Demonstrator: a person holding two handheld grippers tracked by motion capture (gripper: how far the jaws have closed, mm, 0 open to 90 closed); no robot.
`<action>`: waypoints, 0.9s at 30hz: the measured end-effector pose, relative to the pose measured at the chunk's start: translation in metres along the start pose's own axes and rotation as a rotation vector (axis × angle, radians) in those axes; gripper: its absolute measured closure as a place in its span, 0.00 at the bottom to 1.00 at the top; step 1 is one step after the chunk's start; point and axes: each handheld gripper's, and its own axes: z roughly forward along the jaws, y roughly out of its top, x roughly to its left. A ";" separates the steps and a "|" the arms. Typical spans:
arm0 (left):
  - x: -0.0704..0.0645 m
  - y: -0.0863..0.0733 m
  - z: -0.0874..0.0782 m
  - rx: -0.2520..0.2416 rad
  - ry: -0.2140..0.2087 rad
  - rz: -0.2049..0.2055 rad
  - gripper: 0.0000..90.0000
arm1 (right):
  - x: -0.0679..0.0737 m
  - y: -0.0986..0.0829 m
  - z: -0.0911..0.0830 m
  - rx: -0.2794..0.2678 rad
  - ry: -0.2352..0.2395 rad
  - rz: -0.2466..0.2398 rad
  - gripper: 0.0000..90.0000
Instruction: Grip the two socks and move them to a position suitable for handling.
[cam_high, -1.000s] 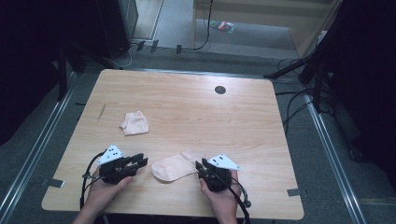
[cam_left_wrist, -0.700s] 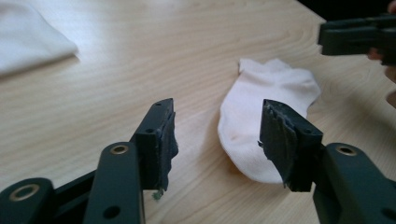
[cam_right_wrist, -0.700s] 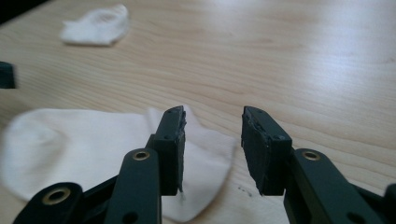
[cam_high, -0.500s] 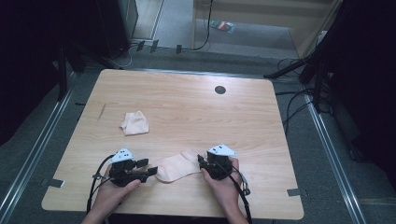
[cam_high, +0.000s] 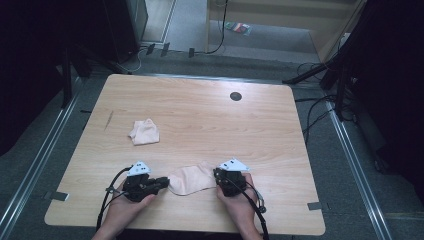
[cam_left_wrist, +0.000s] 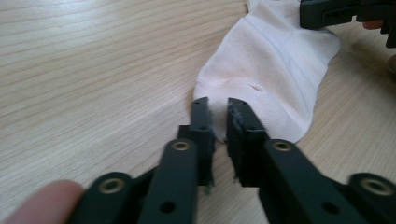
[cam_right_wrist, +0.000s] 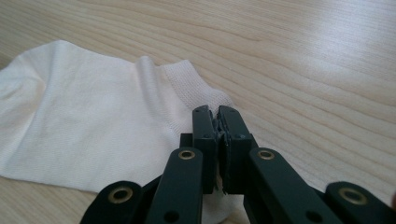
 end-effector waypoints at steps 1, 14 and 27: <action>0.000 0.000 0.000 -0.001 0.002 0.001 1.00 | 0.000 0.000 -0.002 -0.003 0.001 0.010 0.97; -0.010 0.008 0.002 -0.097 0.058 -0.011 0.36 | 0.002 -0.005 -0.022 -0.084 -0.002 0.061 0.97; -0.032 0.009 0.019 -0.019 0.143 0.137 0.91 | 0.004 -0.009 -0.026 -0.104 -0.015 0.059 0.97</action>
